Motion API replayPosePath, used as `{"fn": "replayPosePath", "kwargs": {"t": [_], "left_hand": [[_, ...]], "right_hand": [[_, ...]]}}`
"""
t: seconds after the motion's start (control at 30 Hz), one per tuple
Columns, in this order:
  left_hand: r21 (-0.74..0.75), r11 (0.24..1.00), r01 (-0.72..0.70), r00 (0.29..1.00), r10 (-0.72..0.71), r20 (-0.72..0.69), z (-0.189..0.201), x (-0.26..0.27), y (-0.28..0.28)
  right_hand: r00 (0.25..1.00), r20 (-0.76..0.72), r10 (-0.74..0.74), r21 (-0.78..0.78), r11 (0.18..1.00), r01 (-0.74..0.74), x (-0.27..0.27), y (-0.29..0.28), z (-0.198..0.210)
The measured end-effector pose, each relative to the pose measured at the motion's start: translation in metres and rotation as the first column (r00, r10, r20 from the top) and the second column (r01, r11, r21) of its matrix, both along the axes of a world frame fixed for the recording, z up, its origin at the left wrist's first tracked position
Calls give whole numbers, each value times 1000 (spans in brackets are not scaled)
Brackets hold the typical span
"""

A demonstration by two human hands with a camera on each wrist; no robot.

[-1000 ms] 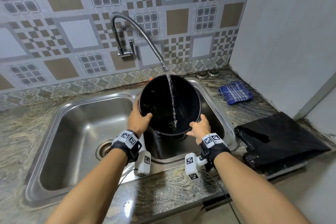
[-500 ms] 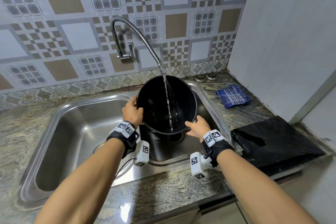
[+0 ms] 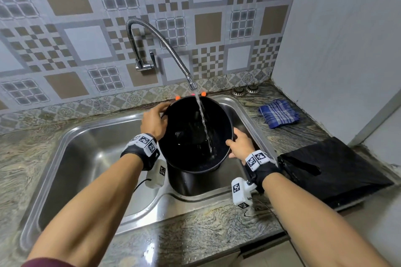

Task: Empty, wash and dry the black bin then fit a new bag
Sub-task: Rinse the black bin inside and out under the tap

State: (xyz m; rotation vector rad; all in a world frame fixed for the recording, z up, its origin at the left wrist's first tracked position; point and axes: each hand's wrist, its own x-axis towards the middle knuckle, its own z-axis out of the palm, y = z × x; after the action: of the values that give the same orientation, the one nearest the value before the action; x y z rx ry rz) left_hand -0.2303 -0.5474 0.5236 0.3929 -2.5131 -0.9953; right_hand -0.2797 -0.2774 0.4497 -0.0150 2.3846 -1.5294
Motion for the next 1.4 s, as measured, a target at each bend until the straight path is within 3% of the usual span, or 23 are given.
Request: {"fn": "replayPosePath", "kwargs": {"t": [0.1,0.27,0.37,0.5,0.57,0.7,0.8,0.87,0.93,1.03,1.23,1.3,1.4], "left_hand": [[220,975,8,999,3,-48,-1,2,7],[326,943,-72,982,9,188,-29,26,12],[547,831,-103,963,-54,262,-44,43,19],[685,728,-5,968,-168,185,-45,54,32],[698,716,-2,981,-134,140,-43,52,35],[553,826,-111,993,69,96,-38,39,28],[433,885,-171,985,153,78,-31,32,20],[383,905,-186,983,171,73,-26,29,18],[325,932,-163,987,148,69,-22,28,12],[123,989,-86,995,80,57,-18,22,-3],[-100,994,52,998,-48,41,5,4,-5],[-114,990,80,997,-79,9,9,-1,0],[29,996,84,996,-84,-25,11,-4,10]], "right_hand": [[995,20,-96,-101,990,98,8,-1,-4],[957,188,-219,-299,916,269,19,-13,-22],[935,259,-243,-369,869,328,18,-20,-31],[917,330,-223,-462,809,363,25,-25,-21],[916,359,-180,-480,806,347,29,-25,-16],[944,320,-73,-316,932,179,29,-19,2],[943,324,-71,-245,957,156,20,-12,11],[969,229,-91,-154,980,128,10,-7,11],[986,135,-95,-79,991,106,2,-3,14],[991,122,-56,-34,998,60,-2,-3,17],[997,66,-34,-45,998,37,9,-1,12],[994,82,-71,-76,994,77,12,-1,1],[964,184,-194,-218,948,233,20,-2,-11]]}}
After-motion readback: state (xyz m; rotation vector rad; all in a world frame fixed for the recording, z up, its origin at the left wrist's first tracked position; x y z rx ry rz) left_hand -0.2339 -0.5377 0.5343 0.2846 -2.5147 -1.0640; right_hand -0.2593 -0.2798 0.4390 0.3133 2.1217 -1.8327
